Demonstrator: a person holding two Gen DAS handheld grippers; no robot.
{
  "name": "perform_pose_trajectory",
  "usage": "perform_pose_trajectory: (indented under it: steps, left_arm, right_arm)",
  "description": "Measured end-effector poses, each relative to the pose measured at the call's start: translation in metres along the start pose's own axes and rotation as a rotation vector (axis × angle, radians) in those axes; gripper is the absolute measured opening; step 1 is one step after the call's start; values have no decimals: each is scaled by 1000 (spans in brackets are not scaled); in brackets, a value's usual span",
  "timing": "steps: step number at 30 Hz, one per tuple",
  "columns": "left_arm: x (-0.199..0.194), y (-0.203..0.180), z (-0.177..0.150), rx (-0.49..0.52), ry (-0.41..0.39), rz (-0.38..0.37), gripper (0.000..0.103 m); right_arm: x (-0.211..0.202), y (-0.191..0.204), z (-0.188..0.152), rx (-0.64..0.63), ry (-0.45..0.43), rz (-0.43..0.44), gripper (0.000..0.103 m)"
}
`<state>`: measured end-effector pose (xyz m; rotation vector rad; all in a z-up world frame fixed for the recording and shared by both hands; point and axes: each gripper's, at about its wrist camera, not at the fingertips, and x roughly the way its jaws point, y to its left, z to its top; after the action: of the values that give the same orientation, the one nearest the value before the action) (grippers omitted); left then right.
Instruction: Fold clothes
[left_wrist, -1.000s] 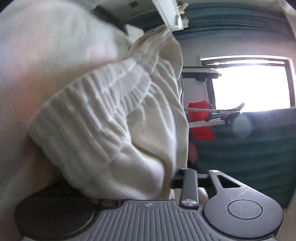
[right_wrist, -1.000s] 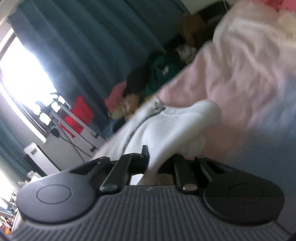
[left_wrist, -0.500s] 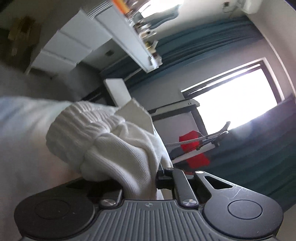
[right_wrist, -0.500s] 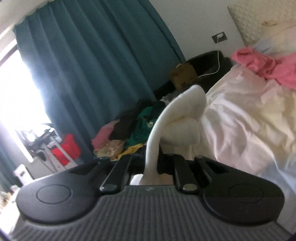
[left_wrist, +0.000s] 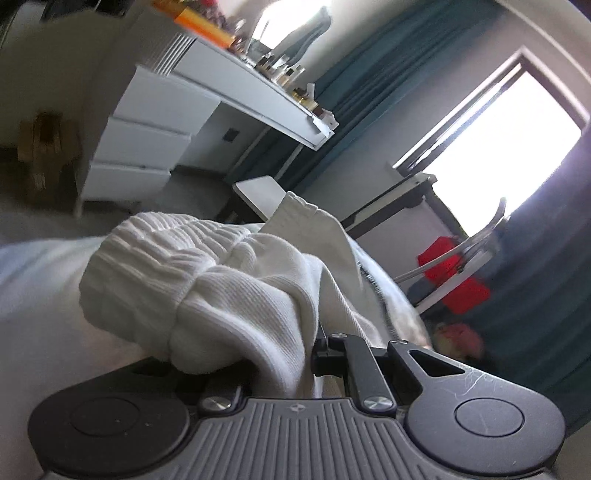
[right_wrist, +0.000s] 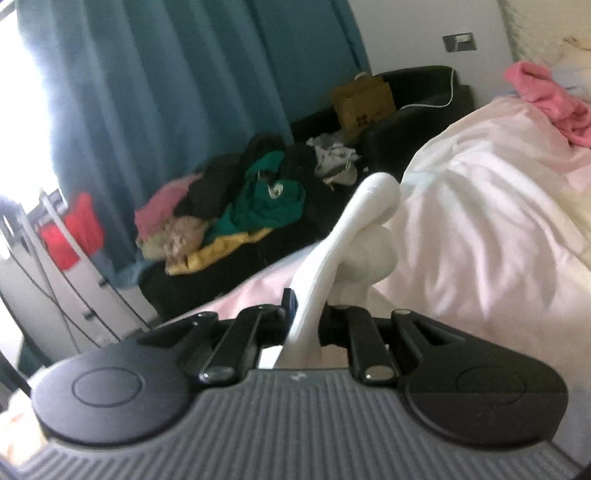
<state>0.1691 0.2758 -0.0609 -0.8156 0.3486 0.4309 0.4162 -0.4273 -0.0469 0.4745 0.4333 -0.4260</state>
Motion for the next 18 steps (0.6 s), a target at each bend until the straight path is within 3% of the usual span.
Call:
perform_pose_trajectory:
  steps: [1, 3, 5, 6, 15, 18]
  left_arm:
    - [1, -1, -2, 2, 4, 6, 14]
    - [2, -2, -2, 3, 14, 11, 14]
    - [2, 0, -3, -6, 24, 14, 14]
    - [1, 2, -3, -18, 31, 13, 16]
    - [-15, 20, -6, -98, 113, 11, 25]
    - [-19, 24, -7, -116, 139, 7, 28]
  right_arm:
    - [-1, -1, -2, 3, 12, 3, 16]
    - [-4, -6, -2, 19, 43, 21, 29]
    - [-9, -11, -4, 20, 85, 61, 64]
    - [-15, -13, -4, 11, 92, 72, 71]
    - [-111, -51, -20, 18, 57, 131, 71]
    - [-132, -71, -30, 34, 77, 130, 63]
